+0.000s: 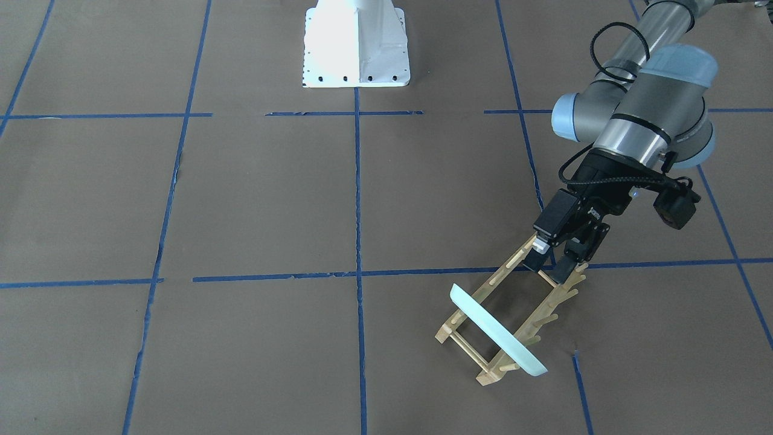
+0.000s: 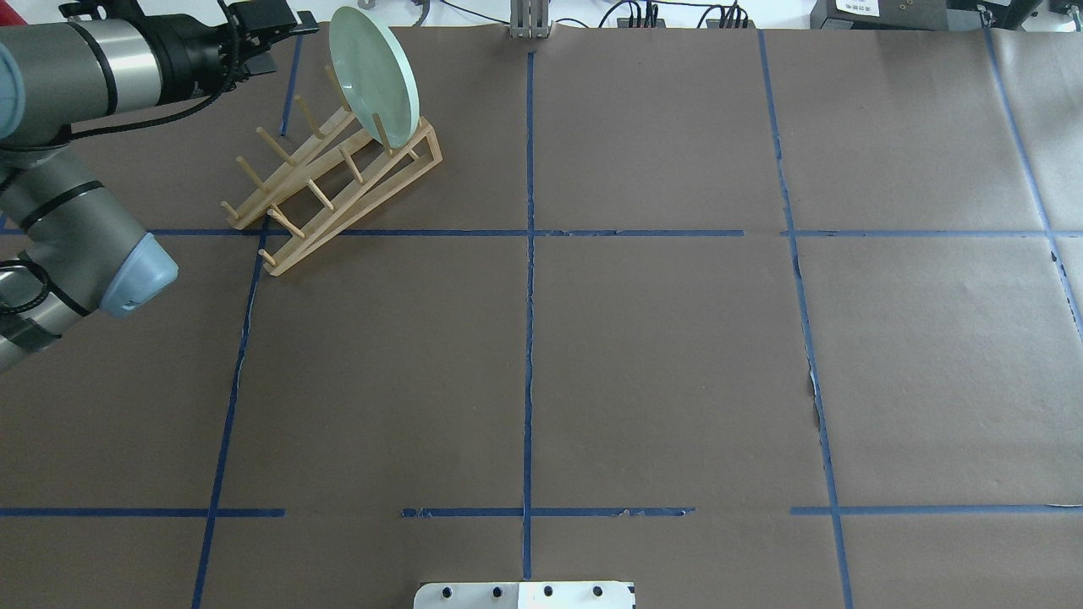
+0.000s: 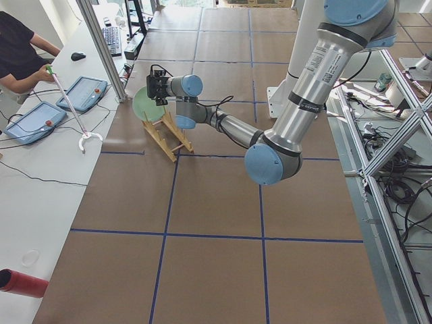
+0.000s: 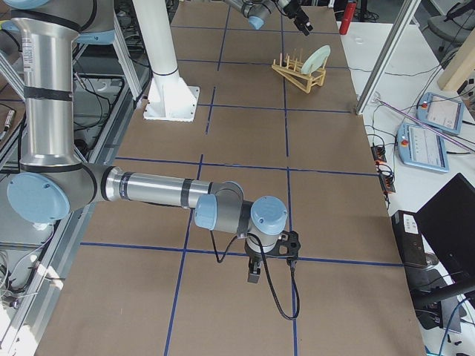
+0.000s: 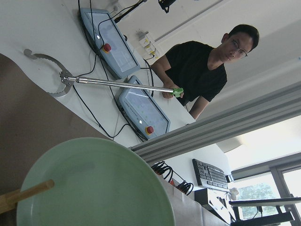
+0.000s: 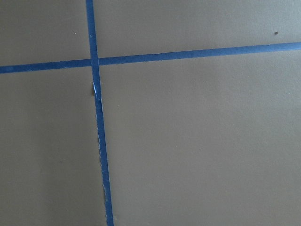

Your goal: Place plate on rack

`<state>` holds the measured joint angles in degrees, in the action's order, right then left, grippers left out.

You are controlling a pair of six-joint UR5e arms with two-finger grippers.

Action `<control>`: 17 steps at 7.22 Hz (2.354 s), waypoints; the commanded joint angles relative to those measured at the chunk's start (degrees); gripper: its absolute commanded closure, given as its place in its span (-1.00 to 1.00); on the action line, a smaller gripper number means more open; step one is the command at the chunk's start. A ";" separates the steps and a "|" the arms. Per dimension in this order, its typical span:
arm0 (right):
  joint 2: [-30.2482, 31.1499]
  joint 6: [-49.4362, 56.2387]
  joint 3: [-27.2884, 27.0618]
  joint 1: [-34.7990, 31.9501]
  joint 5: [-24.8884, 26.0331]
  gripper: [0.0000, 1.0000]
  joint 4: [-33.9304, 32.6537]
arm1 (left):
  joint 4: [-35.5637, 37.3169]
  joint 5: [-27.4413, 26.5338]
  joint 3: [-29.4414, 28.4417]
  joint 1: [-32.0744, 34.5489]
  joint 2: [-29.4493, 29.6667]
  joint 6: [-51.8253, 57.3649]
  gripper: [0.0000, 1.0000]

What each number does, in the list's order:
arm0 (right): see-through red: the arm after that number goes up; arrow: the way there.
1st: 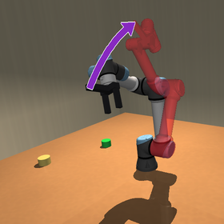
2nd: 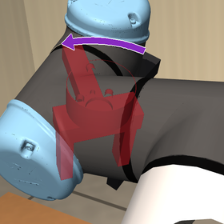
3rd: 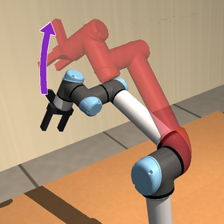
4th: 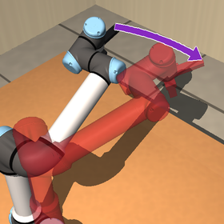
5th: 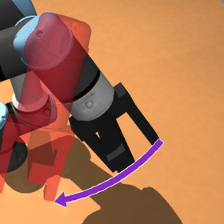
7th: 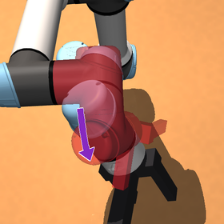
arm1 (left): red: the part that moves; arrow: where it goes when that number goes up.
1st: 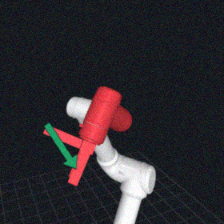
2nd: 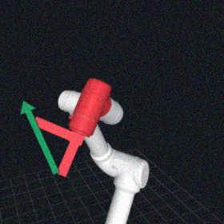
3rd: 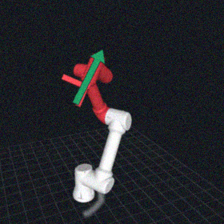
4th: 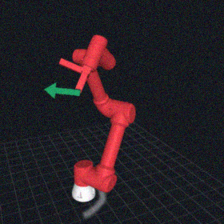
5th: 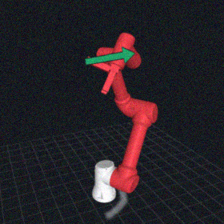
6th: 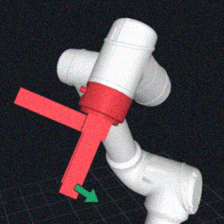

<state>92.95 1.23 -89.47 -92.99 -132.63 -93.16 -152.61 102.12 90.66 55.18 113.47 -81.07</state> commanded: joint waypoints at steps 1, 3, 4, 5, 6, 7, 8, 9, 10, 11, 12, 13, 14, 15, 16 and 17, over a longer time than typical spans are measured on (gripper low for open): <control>0.04 0.09 0.00 0.00 0.00 -1.00 0.00 | 11.76 3.34 8.70 3.96 -6.30 20.68 -1.00; 0.04 0.00 0.00 0.00 0.00 -1.00 0.00 | 29.39 6.48 14.61 9.21 -6.33 37.40 -1.00; 0.04 0.00 0.00 0.00 0.00 -1.00 0.00 | 32.00 7.99 14.46 11.25 -6.50 44.00 -1.00; 0.04 0.00 0.00 0.00 0.00 -1.00 0.00 | 33.77 10.18 13.93 13.70 -6.94 49.90 -1.00; 0.04 0.00 0.00 0.00 0.00 -1.00 0.00 | 39.53 15.94 12.10 17.64 -7.20 57.00 -1.00; 0.04 0.00 0.00 0.00 0.00 -1.00 0.00 | 42.89 18.87 10.78 20.64 -7.55 64.99 -1.00; 0.04 0.00 0.00 0.00 0.00 -1.00 0.00 | 47.54 20.03 8.50 24.24 -7.56 71.25 -1.00; 0.04 0.00 0.09 0.00 0.00 -1.00 0.00 | 54.81 23.35 6.91 25.23 -7.82 75.66 -1.00; 0.04 0.09 0.00 0.00 0.00 -1.00 0.00 | 57.58 23.65 6.55 25.59 -8.43 75.97 -1.00; 0.04 0.00 0.00 0.00 0.00 -1.00 0.00 | 59.52 23.91 5.33 28.99 -11.66 77.71 -1.00; 0.04 0.09 0.00 0.00 0.00 -1.00 0.00 | 62.84 25.83 1.57 32.94 -12.82 83.91 -1.00; 0.04 0.00 0.00 0.00 0.00 -1.00 0.00 | 64.53 28.54 -2.38 34.98 -13.44 88.75 -1.00; 0.04 0.09 0.00 0.00 0.00 -1.00 0.00 | 64.20 28.83 -3.46 36.30 -17.88 89.67 -1.00; 0.04 0.00 0.09 0.00 0.00 -1.00 0.00 | 64.46 29.10 -2.87 37.53 -20.89 89.77 -1.00; 0.04 0.00 0.00 0.00 0.00 -1.00 0.00 | 64.63 29.01 -2.69 38.33 -21.53 89.68 -1.00; 0.04 0.09 0.00 0.00 0.00 -1.00 0.00 | 64.63 29.01 -2.77 38.25 -21.88 89.68 -1.00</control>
<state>92.99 1.26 -89.45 -92.99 -132.63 -93.16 -88.09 131.08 87.94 92.98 92.60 8.51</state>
